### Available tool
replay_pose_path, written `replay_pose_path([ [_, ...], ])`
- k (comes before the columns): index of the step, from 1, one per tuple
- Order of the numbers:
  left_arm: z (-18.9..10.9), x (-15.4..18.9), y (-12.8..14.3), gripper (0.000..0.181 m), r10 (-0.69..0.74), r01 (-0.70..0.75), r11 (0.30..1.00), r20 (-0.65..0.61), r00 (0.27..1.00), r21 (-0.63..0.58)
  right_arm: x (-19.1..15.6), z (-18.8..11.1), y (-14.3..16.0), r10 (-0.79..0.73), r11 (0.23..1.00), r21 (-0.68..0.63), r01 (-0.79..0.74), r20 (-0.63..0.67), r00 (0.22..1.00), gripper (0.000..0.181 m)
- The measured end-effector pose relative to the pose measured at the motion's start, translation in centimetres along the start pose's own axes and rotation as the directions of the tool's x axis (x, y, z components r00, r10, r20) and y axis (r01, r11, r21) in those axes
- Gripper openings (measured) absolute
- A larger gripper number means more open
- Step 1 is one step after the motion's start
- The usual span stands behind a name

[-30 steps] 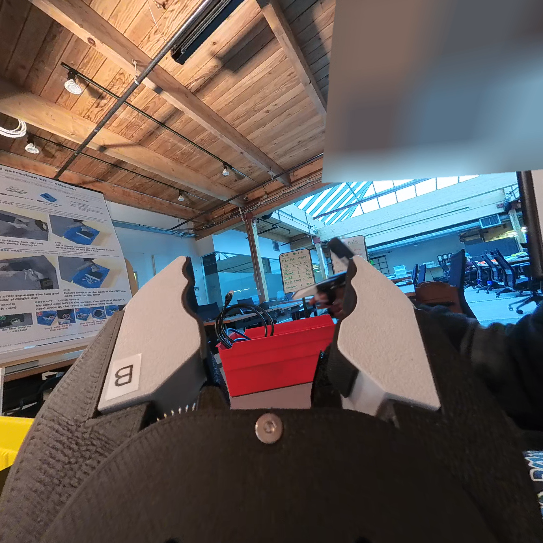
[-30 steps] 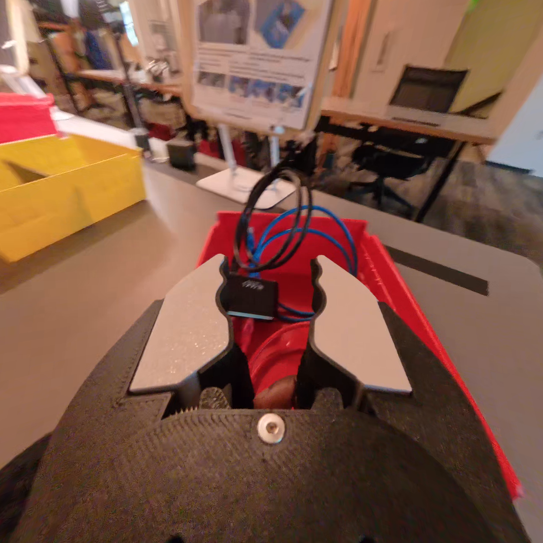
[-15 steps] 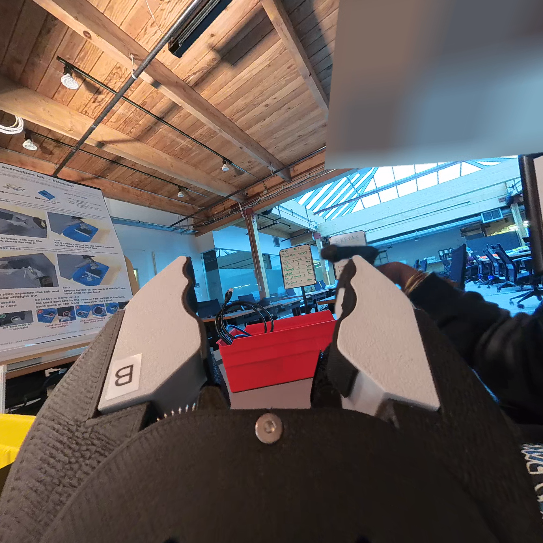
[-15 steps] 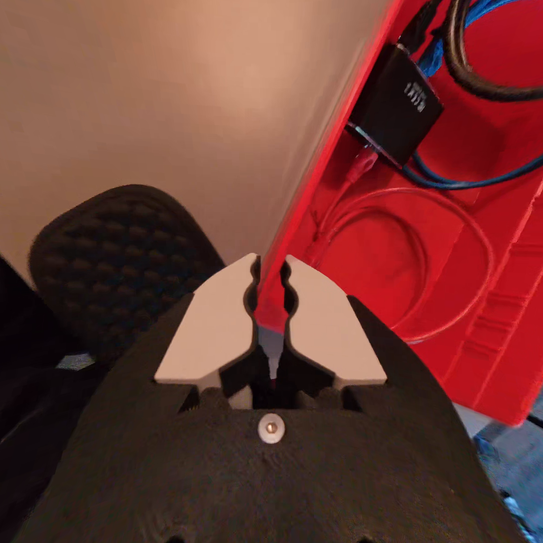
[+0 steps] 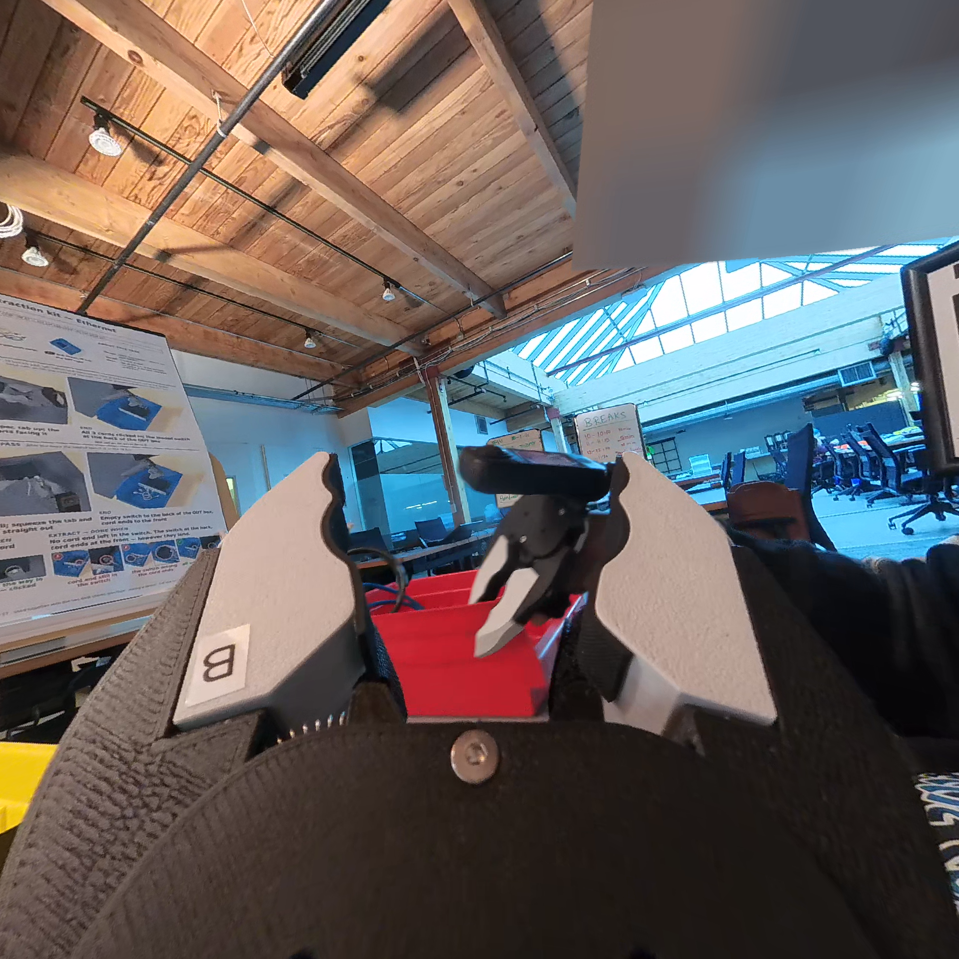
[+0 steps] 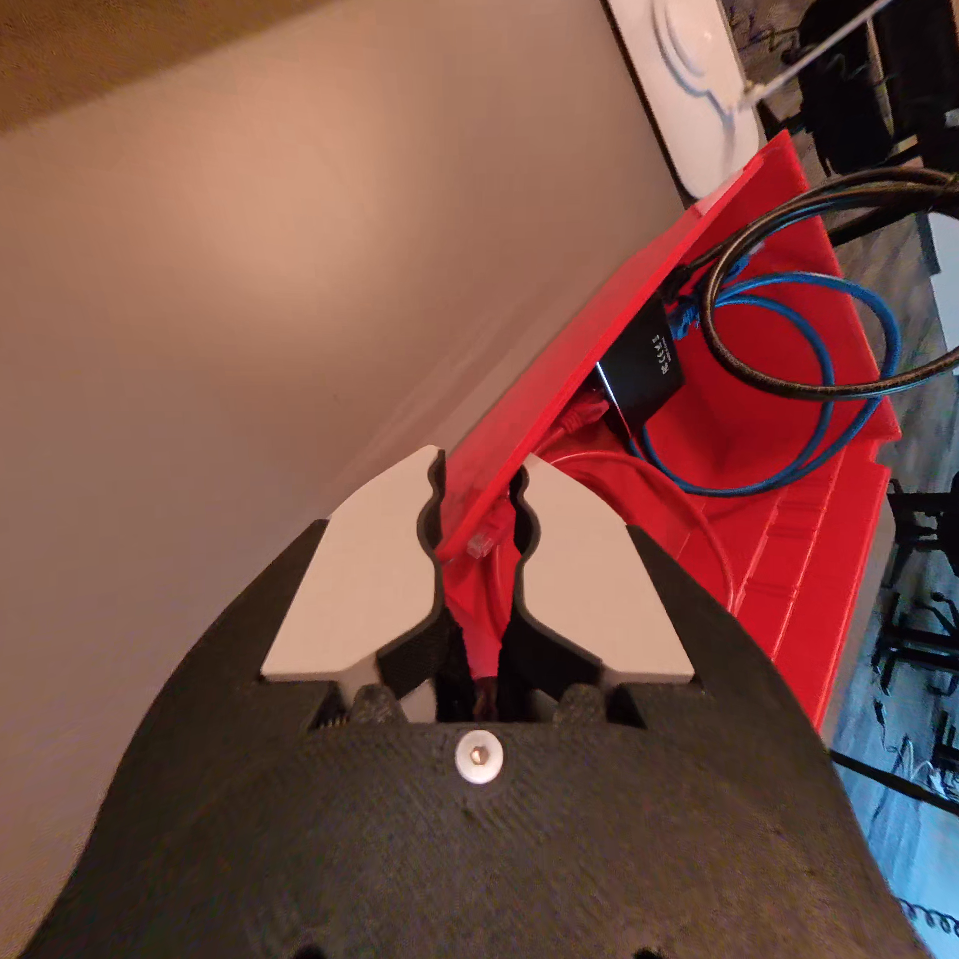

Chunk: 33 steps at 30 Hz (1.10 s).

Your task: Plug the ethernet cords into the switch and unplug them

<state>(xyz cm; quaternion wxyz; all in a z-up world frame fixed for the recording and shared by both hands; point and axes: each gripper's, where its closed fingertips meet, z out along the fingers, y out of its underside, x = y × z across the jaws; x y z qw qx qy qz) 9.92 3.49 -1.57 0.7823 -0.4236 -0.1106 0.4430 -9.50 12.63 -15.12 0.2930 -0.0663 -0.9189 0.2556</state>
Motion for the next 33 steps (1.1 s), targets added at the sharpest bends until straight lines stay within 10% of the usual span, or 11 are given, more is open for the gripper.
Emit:
replay_pose_path([
  [18,-2.4,-2.3,-5.0,0.089,0.121,-0.169,0.961,0.22,0.968,0.217,-9.4,2.5,-13.7,0.164,0.903,0.362,-0.231,0.207,0.964,0.03],
  [25,-5.2,-5.6,-7.0,0.082,-0.107,-0.032,0.919,0.328,0.938,0.393,-11.3,3.0,-16.6,0.153,0.857,0.444,-0.26,0.263,0.953,0.03],
  [33,-4.4,-5.0,-6.3,0.076,-0.058,-0.055,0.941,0.318,0.946,0.334,-12.4,5.0,-20.6,0.143,0.837,0.474,-0.273,0.292,0.946,0.031],
])
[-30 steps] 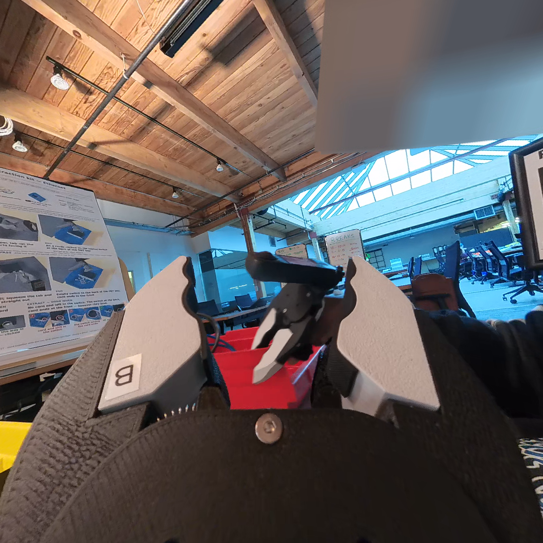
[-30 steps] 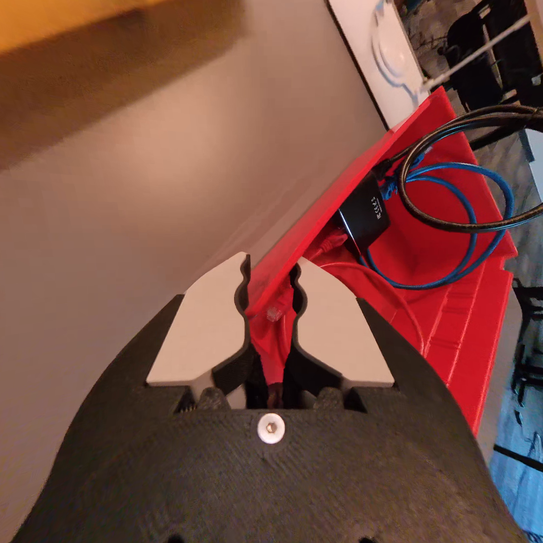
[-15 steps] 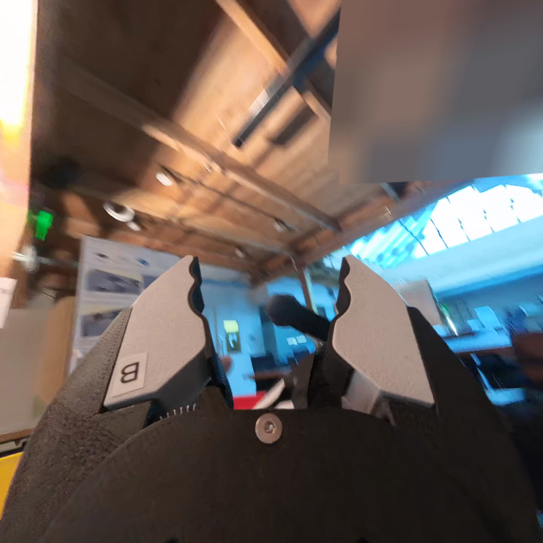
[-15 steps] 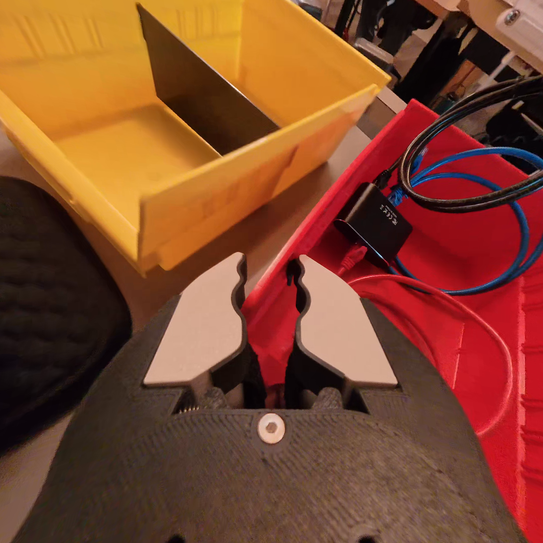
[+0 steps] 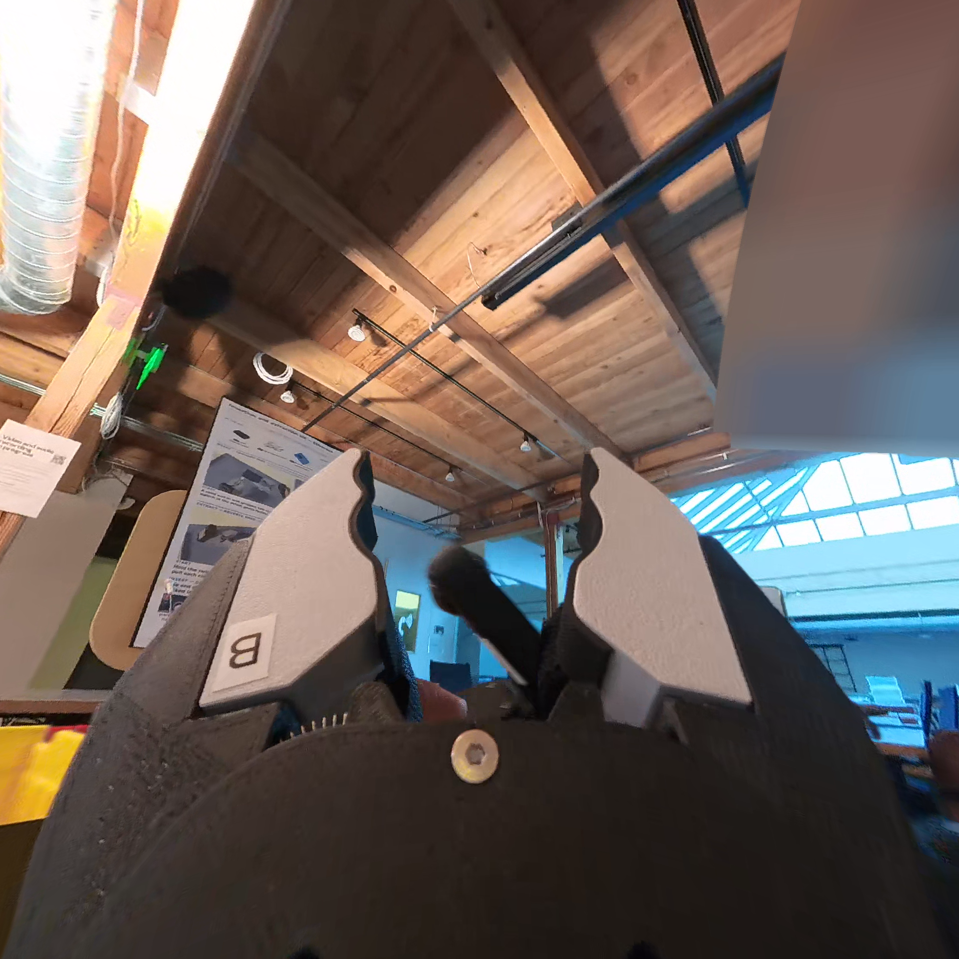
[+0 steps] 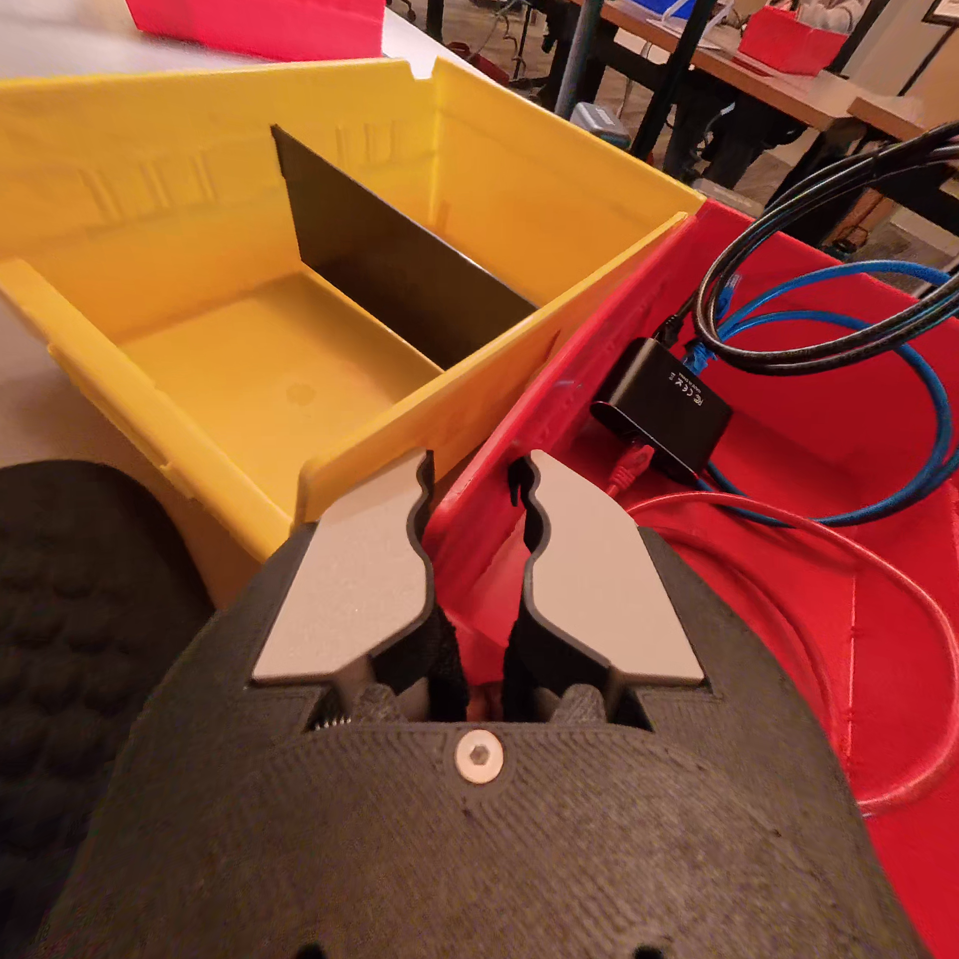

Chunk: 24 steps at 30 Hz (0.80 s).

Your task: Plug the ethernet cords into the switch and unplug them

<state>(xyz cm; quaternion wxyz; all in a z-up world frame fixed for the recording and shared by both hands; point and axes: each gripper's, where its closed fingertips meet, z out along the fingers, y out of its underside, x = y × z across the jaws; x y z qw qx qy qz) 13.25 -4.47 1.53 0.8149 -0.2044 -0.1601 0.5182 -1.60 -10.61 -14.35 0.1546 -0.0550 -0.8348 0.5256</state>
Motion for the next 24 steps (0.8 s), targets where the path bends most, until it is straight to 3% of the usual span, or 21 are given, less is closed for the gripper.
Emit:
replay_pose_path([
  [4,0.0,-0.2,0.3,0.073,-0.016,0.016,1.0,0.008,1.0,-0.017,-1.0,2.1,-1.2,0.023,0.997,0.066,-0.027,0.063,0.998,0.036],
  [7,0.0,-0.9,1.0,0.072,-0.014,0.017,0.998,0.047,0.999,-0.06,-1.0,1.9,-1.6,-0.01,0.986,0.165,-0.001,0.064,0.998,0.035],
  [9,0.0,-1.5,1.5,0.07,-0.002,0.01,0.995,0.079,0.997,-0.095,-0.8,0.9,-2.1,0.016,0.961,0.274,-0.028,0.045,0.999,0.039],
  [12,-0.1,-2.6,1.6,0.07,0.05,-0.033,0.99,0.126,0.991,-0.136,-0.2,-1.9,-3.4,0.078,0.873,0.481,-0.076,0.015,0.997,0.059],
  [15,-0.1,-4.7,-0.2,0.07,0.188,-0.158,0.973,0.177,0.966,-0.171,0.2,-4.6,-5.5,0.13,0.786,0.61,-0.102,-0.002,0.992,0.082],
  [17,-0.4,-7.2,-3.1,0.07,0.332,-0.291,0.938,0.246,0.911,-0.187,-0.5,-6.2,-6.6,0.148,0.726,0.676,-0.128,0.027,0.989,0.092],
  [19,-1.5,-10.2,-6.8,0.07,0.469,-0.414,0.883,0.352,0.81,-0.222,-1.8,-6.9,-6.9,0.16,0.696,0.696,-0.175,0.087,0.983,0.092],
  [21,-3.5,-13.6,-9.9,0.072,0.59,-0.487,0.808,0.445,0.674,-0.332,-3.2,-6.2,-6.1,0.191,0.719,0.649,-0.248,0.159,0.969,0.084],
  [24,-6.4,-17.5,-11.6,0.079,0.726,-0.491,0.682,0.425,0.541,-0.542,-4.1,-5.3,-5.2,0.178,0.759,0.607,-0.236,0.155,0.972,0.07],
])
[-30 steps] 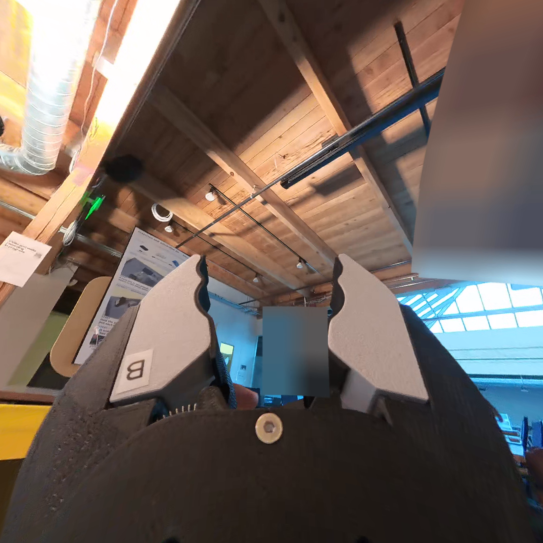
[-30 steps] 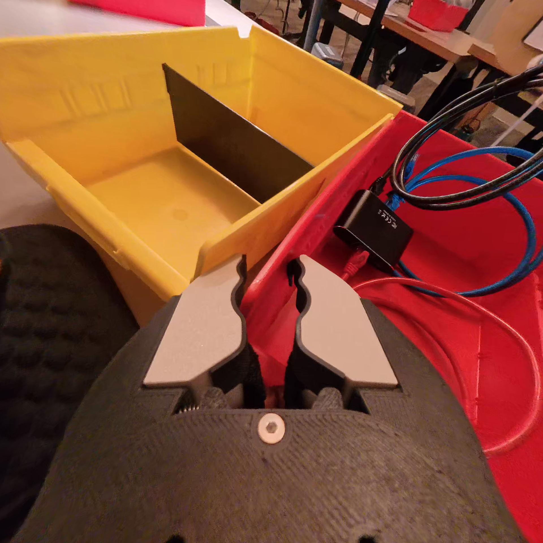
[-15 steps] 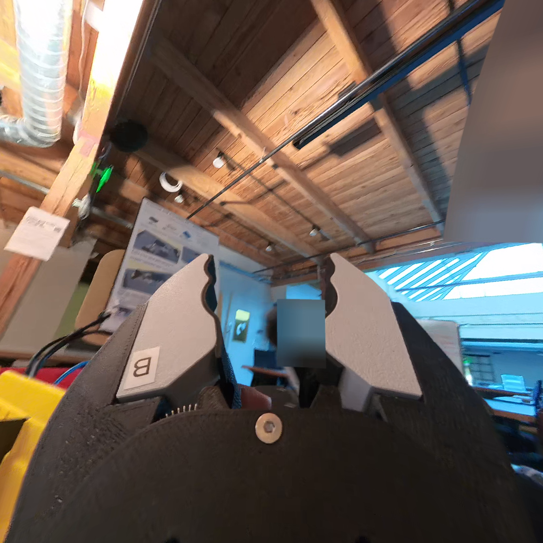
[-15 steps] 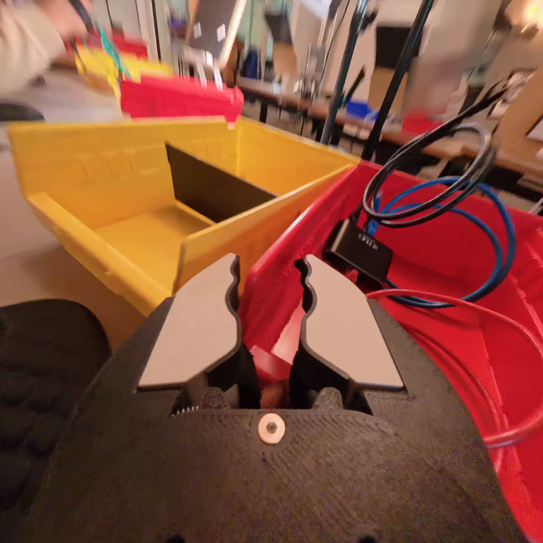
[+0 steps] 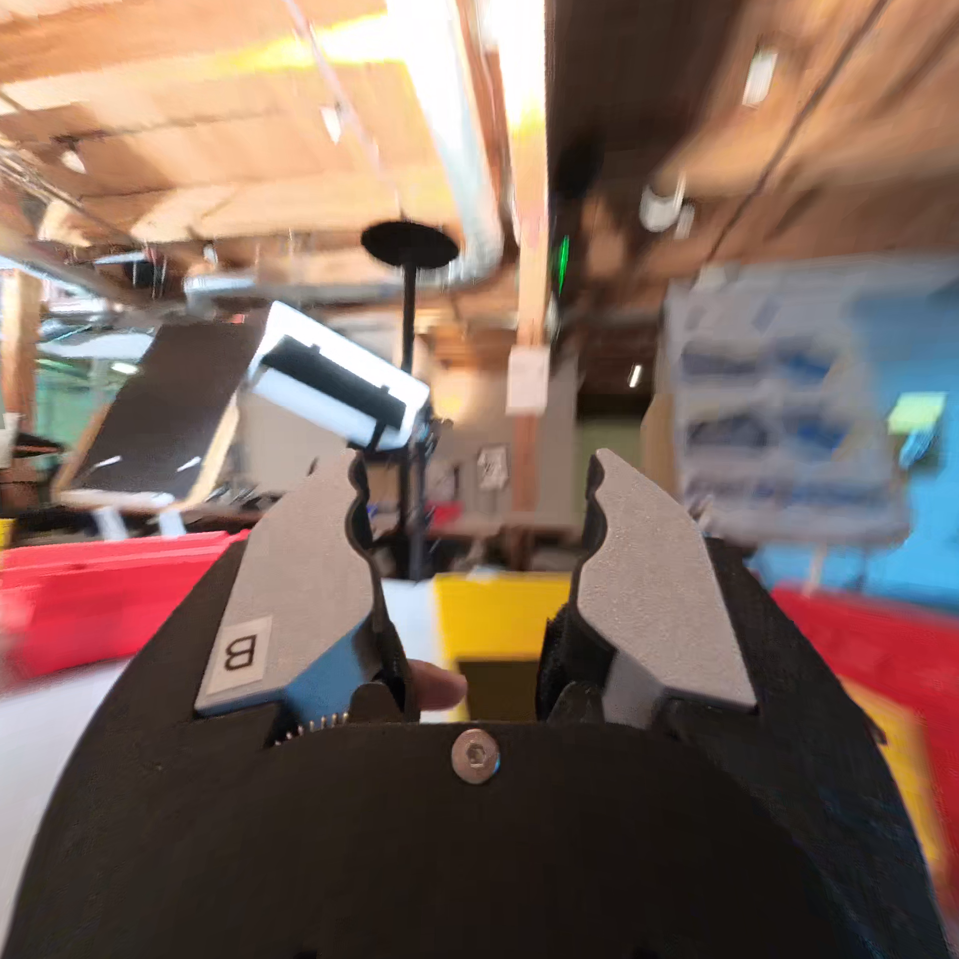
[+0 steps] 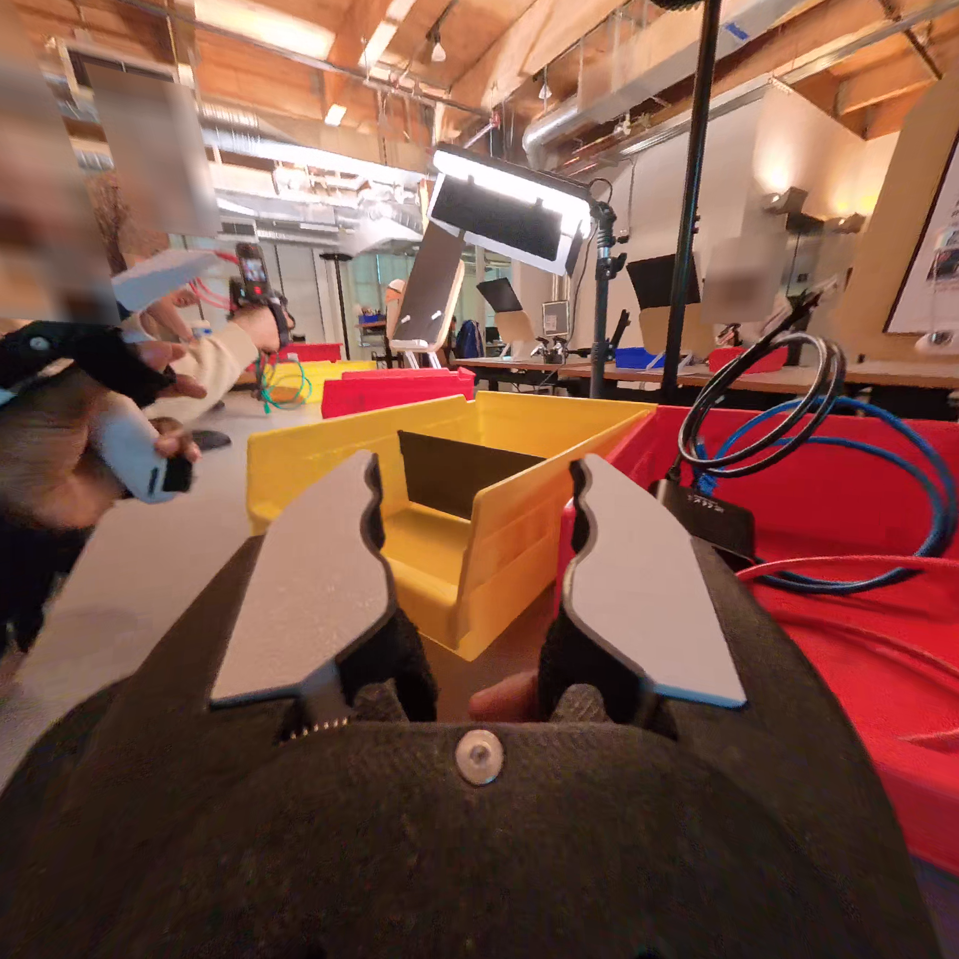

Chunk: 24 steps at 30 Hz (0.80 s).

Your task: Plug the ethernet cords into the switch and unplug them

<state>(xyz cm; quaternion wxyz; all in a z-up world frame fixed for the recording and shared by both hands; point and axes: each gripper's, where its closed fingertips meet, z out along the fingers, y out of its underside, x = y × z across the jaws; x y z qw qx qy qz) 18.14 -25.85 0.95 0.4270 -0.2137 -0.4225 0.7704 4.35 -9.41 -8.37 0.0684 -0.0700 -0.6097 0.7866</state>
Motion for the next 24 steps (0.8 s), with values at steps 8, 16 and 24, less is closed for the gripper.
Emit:
replay_pose_path([
  [8,-1.8,-1.9,12.6,0.086,0.064,-0.151,0.802,-0.169,0.984,-0.577,-0.6,1.1,4.1,-0.178,0.946,-0.27,0.177,0.019,0.984,0.045],
  [16,-2.3,-1.0,15.0,0.018,0.167,-0.26,0.73,-0.204,0.965,-0.632,0.5,3.2,7.3,-0.337,0.832,-0.477,0.283,-0.029,0.941,0.017],
  [24,-1.4,-0.6,8.2,0.002,0.39,-0.386,0.786,-0.099,0.916,-0.483,-0.3,3.2,5.0,-0.32,0.89,-0.353,0.287,-0.037,0.947,0.014],
])
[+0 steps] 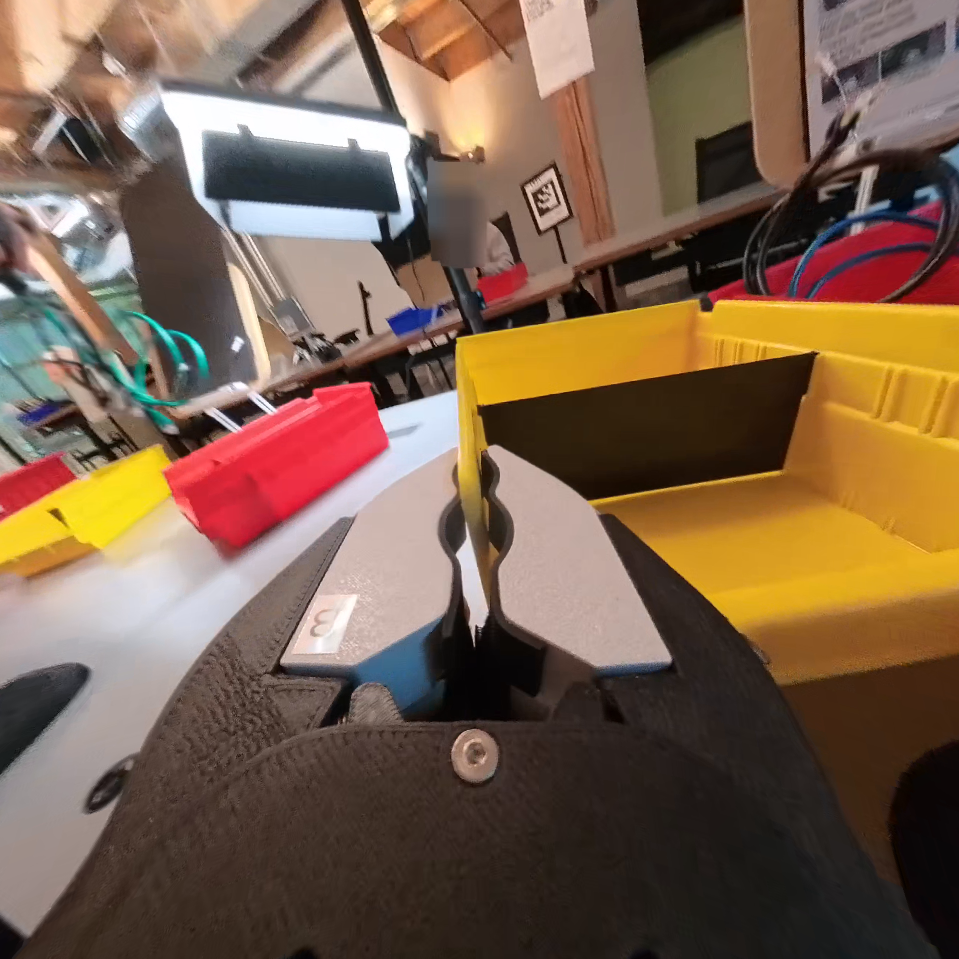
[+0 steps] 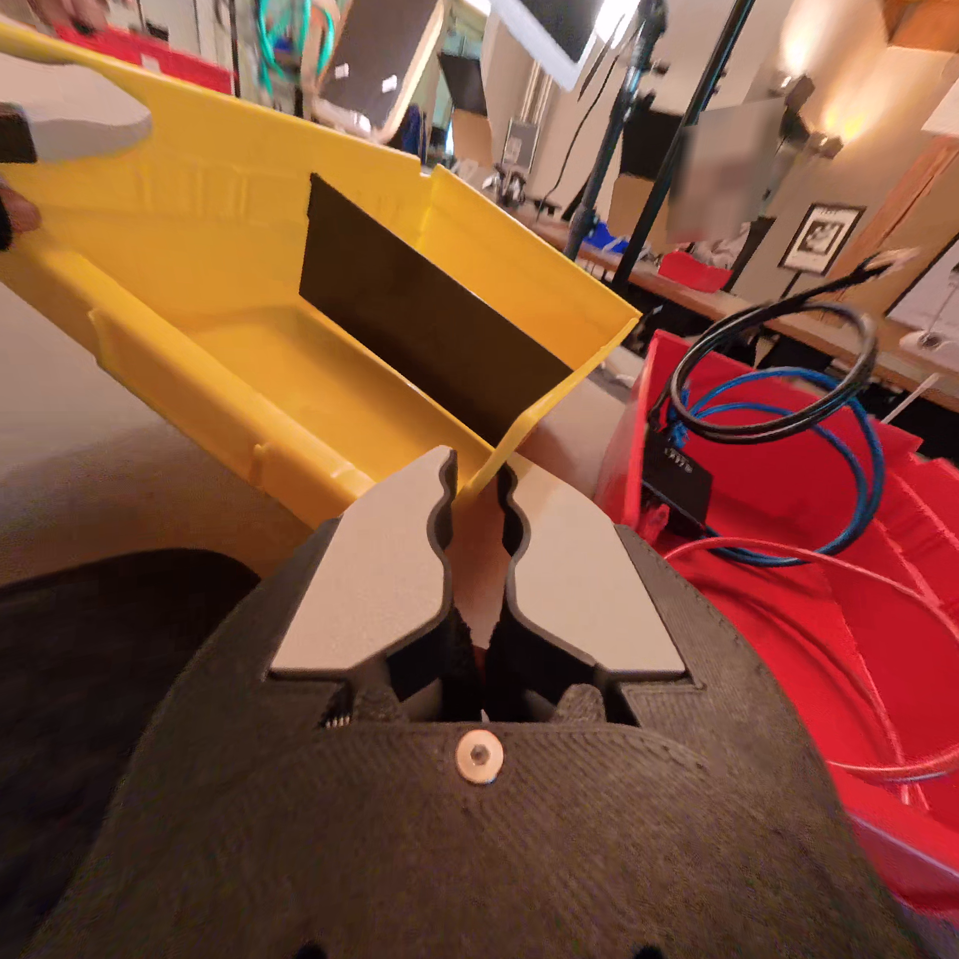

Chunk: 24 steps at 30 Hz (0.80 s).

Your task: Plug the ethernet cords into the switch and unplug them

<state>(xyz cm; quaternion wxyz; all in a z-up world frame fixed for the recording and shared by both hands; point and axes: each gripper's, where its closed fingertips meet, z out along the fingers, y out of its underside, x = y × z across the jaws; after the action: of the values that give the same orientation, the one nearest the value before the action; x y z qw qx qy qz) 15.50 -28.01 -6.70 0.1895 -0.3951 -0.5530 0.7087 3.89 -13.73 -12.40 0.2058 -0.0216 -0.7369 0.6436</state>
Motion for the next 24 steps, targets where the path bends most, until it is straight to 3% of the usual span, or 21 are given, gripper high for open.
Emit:
replay_pose_path([
  [6,-4.2,0.3,-8.0,0.002,0.01,-0.047,0.948,0.119,0.993,0.316,2.9,-4.3,-5.6,-0.052,0.953,0.292,0.087,-0.126,0.991,0.012],
  [10,-8.1,2.0,-13.1,0.004,-0.069,-0.026,0.828,0.148,0.987,0.561,5.8,-9.3,-9.8,-0.067,0.869,0.461,0.178,-0.248,0.966,0.009],
  [14,-11.4,4.8,-16.5,0.006,-0.173,0.084,0.67,0.045,0.984,0.738,8.4,-15.0,-12.3,-0.084,0.794,0.53,0.298,-0.391,0.917,0.007],
  [18,-12.8,9.2,-19.6,0.009,-0.185,0.214,0.595,-0.127,0.974,0.774,11.4,-21.0,-12.9,-0.104,0.764,0.503,0.403,-0.521,0.847,0.007],
  [24,-12.2,19.2,-23.3,0.015,-0.118,0.445,0.593,-0.474,0.873,0.672,17.2,-29.6,-10.1,-0.15,0.823,0.314,0.473,-0.683,0.714,0.007],
])
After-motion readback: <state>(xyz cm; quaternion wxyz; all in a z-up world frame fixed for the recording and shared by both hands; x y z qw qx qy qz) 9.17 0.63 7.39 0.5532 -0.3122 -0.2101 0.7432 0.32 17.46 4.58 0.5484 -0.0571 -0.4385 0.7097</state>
